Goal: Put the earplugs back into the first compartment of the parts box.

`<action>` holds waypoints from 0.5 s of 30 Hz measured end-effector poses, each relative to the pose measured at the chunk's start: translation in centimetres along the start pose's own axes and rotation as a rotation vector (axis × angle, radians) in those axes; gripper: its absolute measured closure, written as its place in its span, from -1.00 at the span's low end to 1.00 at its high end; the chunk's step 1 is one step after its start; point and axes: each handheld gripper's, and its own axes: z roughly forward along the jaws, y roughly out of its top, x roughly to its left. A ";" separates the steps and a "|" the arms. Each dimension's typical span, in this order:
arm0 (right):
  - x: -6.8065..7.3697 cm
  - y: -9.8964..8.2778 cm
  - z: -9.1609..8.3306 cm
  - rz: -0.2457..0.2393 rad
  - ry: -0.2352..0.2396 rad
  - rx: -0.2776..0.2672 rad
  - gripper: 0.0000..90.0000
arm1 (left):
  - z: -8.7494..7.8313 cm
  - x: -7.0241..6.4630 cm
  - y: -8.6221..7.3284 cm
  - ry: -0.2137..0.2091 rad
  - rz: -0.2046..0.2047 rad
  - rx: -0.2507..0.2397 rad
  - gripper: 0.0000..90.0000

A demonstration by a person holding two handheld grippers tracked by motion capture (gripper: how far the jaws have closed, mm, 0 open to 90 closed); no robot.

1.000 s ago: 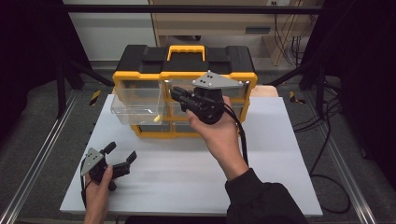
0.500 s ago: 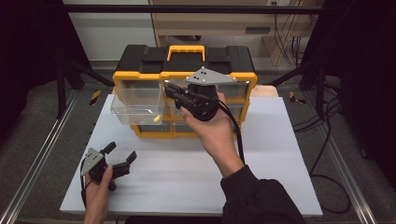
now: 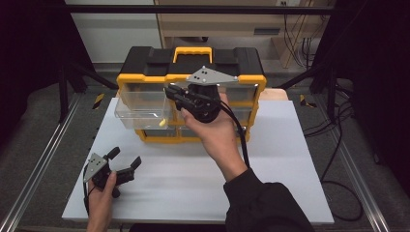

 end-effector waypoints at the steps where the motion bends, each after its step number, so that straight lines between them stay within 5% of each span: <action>1: 0.1 0.1 0.1 -0.001 0.001 0.000 0.84 | 0.0 0.0 0.0 0.000 0.000 0.000 -0.95; 15: 0.3 0.6 0.8 -0.015 0.005 0.012 0.84 | 0.0 -0.2 0.1 -0.003 0.014 -0.004 -0.95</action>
